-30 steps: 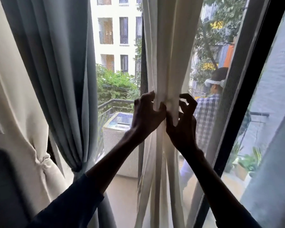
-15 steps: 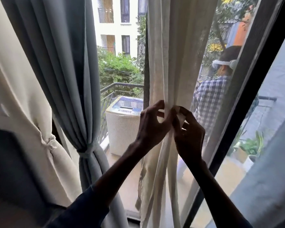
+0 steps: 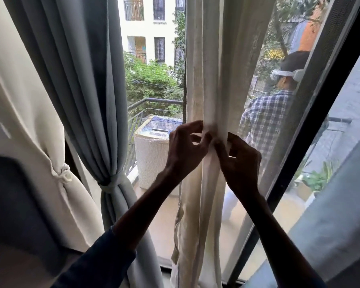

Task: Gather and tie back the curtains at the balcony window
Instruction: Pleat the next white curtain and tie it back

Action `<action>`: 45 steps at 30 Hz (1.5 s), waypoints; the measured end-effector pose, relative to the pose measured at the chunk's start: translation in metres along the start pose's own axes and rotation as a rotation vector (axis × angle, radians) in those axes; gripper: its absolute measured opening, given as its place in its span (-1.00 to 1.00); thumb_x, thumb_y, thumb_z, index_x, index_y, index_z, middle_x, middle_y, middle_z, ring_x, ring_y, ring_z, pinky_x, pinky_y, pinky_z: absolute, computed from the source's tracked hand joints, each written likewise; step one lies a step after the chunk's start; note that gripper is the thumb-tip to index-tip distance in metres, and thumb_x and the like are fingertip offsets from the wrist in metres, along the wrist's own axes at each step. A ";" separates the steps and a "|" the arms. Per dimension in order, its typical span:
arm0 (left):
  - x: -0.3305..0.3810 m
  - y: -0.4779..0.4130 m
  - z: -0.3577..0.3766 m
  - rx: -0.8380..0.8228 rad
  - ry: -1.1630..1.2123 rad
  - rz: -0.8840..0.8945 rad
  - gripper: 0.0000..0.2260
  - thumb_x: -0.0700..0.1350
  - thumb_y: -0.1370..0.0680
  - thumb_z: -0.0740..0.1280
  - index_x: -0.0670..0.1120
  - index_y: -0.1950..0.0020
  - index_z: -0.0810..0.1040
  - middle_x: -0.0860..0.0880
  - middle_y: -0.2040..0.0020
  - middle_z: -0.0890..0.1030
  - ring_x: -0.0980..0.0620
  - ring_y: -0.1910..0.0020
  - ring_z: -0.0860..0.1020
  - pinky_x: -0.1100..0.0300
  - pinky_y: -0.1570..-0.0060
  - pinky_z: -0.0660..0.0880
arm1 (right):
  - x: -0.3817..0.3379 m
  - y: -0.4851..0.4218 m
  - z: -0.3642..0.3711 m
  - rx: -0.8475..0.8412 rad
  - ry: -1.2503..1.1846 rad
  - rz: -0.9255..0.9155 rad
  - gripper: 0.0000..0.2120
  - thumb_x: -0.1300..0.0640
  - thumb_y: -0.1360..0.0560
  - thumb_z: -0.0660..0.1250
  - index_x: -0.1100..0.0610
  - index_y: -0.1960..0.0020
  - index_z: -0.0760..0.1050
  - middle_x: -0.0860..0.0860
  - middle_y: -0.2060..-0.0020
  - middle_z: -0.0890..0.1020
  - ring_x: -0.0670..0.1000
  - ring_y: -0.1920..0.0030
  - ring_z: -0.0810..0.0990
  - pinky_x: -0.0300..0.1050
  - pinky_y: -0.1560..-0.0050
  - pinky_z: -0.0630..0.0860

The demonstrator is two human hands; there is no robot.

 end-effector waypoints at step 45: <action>-0.084 0.065 -0.008 0.114 -0.246 0.007 -0.82 -0.01 -0.62 0.37 -0.10 -0.10 0.64 0.02 0.23 0.68 0.10 0.33 0.63 0.11 0.36 0.57 | 0.030 0.047 0.049 0.053 0.091 0.044 -0.90 0.12 -0.49 0.53 0.14 0.06 0.68 0.01 0.17 0.72 0.00 0.20 0.66 0.06 0.20 0.59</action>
Point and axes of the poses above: each hand's wrist, its own y-axis away from the middle knuckle, its own z-axis out of the palm, x = y × z, the point moved 3 cm from there along -y, towards the middle knuckle
